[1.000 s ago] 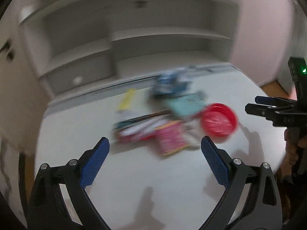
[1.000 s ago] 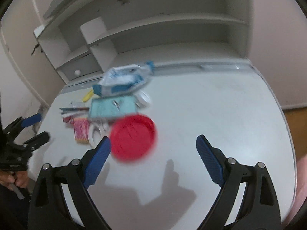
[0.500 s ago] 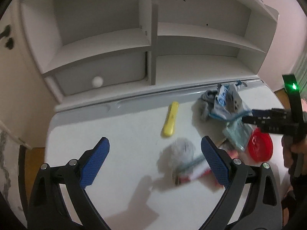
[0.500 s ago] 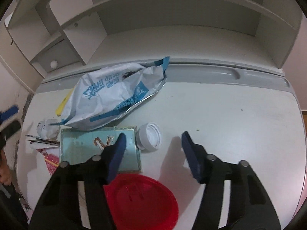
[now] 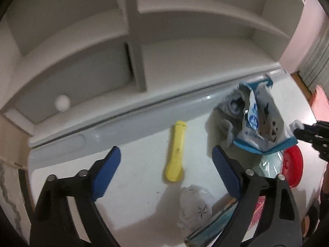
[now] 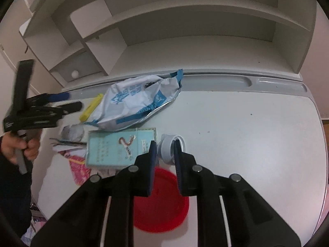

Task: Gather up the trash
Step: 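Grasp the yellow stick with the left tool while the right tool grasps the white cap, then carry both items over the black bin and open both tools to drop them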

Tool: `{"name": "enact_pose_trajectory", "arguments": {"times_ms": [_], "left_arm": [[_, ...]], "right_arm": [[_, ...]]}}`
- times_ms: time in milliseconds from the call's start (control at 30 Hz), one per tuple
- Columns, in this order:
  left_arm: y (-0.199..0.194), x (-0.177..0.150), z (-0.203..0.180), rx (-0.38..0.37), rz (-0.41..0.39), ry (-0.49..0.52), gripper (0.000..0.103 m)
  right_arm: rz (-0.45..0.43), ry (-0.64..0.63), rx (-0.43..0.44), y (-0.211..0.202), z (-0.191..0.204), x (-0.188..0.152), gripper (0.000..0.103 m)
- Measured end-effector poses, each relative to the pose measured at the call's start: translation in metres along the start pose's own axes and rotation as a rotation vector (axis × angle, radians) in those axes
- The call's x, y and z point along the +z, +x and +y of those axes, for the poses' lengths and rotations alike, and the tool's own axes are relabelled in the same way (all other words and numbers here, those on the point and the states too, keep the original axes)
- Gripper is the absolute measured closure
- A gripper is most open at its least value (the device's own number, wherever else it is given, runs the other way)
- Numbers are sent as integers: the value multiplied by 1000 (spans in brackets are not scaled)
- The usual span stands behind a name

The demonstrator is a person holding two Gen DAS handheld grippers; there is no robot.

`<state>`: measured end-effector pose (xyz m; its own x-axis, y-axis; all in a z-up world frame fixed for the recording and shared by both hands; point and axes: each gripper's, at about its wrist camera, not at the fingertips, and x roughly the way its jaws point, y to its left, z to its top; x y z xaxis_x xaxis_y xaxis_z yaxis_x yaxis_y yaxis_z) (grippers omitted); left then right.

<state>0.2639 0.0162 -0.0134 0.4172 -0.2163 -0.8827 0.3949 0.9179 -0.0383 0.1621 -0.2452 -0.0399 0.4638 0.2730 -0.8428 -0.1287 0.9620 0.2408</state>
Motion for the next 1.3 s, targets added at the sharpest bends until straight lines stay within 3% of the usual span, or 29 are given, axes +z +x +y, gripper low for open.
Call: {"name": "enact_pose_trajectory", "arguments": {"times_ms": [133,233,300,367,433,500,800,900,1067,1300], "left_arm": [[15,0,-5,-4,35,20,28],[23,2,-6,16,52,23,43],[25,0,-8,24,55,33,58],[26,-2,-12,26,53,43,68],[25,-2,-15,20,54,52,90],[20,-3,-18,-1,46,45,91],[-58,-8,-56,85,-102,98,91],[-83,-13,-99,23,-148,141,91],[-96,-23,-208,-138,-187,274,91],[-81,-58,-410,-424,-154,530,91]], "right_arm": [[-8,10,6,-11,-4,-9,85],[-12,13,2,-21,-7,-18,85],[-16,12,-3,-25,-7,-21,85],[-24,17,-9,-29,-7,-24,85],[-36,27,-16,-39,-11,-31,85],[-49,35,-21,-49,-17,-39,85],[-146,148,-89,-121,-77,-91,85],[-181,220,-132,-150,-109,-121,85],[-244,390,-220,-201,-173,-193,85],[-270,666,-357,-261,-268,-310,85]]}}
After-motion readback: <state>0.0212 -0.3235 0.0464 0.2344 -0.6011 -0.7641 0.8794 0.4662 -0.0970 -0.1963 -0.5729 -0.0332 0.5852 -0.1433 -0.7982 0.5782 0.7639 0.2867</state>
